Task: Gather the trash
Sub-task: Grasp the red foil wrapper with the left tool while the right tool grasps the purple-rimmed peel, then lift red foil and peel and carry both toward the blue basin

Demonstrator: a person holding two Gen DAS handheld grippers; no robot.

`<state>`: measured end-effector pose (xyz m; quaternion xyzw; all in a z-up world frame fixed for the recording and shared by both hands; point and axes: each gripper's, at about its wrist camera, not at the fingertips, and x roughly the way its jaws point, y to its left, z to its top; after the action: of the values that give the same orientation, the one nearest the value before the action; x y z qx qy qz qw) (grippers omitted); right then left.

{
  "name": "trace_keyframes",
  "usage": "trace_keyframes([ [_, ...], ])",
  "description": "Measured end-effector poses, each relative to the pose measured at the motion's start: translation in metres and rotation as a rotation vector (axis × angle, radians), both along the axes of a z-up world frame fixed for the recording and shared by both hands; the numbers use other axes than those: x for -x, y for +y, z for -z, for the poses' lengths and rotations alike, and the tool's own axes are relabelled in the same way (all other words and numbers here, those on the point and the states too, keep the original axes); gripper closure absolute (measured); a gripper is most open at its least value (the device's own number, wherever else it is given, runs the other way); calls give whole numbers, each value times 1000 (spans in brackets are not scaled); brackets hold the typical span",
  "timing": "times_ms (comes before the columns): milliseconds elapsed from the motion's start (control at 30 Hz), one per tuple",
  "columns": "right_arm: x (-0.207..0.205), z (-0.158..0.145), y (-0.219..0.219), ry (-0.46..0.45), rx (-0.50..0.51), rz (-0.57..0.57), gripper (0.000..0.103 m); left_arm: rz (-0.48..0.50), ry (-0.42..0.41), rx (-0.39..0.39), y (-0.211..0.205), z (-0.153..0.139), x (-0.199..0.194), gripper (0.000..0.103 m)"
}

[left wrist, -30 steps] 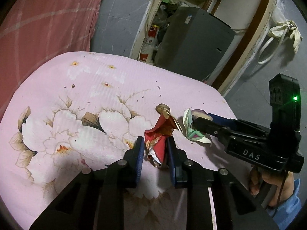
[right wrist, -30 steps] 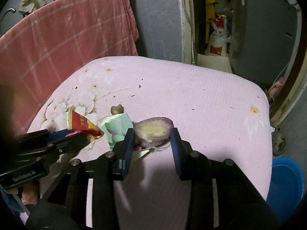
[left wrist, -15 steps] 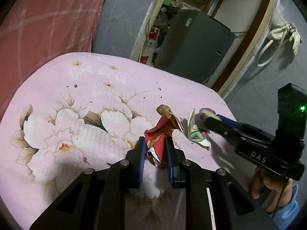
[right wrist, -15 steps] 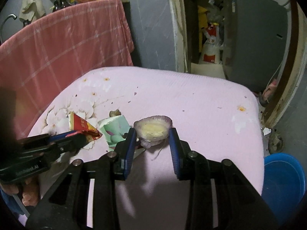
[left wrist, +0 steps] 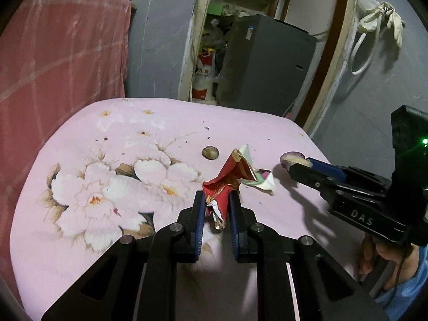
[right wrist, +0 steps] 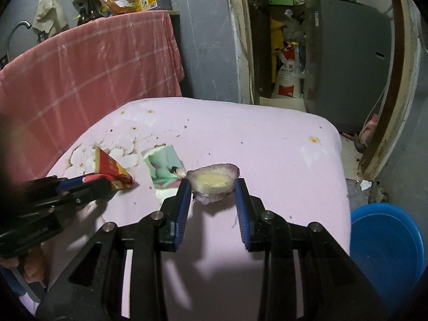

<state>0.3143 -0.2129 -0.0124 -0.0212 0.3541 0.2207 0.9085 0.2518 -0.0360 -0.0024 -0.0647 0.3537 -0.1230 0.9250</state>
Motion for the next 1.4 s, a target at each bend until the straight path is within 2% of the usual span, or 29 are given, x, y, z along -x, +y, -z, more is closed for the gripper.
trace_keyframes([
  [67, 3, 0, -3, 0, -8, 0, 80, 1, 7, 27, 0, 1, 3, 89],
  [100, 4, 0, -4, 1, -12, -1, 81, 0, 15, 37, 0, 2, 4, 89],
  [367, 3, 2, -3, 12, -20, -16, 81, -102, 58, 142, 27, 7, 6, 89],
  [500, 1, 0, 4, 4, -19, -38, 74, -139, 76, 179, 36, 11, 4, 89],
  [567, 0, -2, 13, -5, -7, -59, 63, -145, 75, 194, 42, 10, 6, 89],
  [600, -1, -3, 19, -12, 5, -73, 60, -151, 71, 202, 44, 10, 6, 89],
  [767, 0, -3, 46, -52, 120, -116, 46, -205, 51, 269, 65, 9, 17, 89],
  [867, -2, 1, 54, -49, 192, -107, 41, -229, 49, 281, 71, 8, 20, 89],
  [967, -9, 7, 48, 5, 193, -71, 43, -227, 57, 283, 72, 9, 18, 89],
  [1133, -20, 9, 26, 74, 81, -4, 47, -223, 65, 299, 73, 8, 18, 89],
  [1167, -21, 9, 22, 80, 66, 13, 53, -222, 66, 302, 74, 8, 17, 89],
  [1233, -22, 8, 19, 85, 49, 31, 58, -221, 67, 308, 75, 8, 16, 89],
  [1400, -20, 5, 12, 87, -5, 17, 59, -219, 67, 318, 77, 9, 14, 89],
])
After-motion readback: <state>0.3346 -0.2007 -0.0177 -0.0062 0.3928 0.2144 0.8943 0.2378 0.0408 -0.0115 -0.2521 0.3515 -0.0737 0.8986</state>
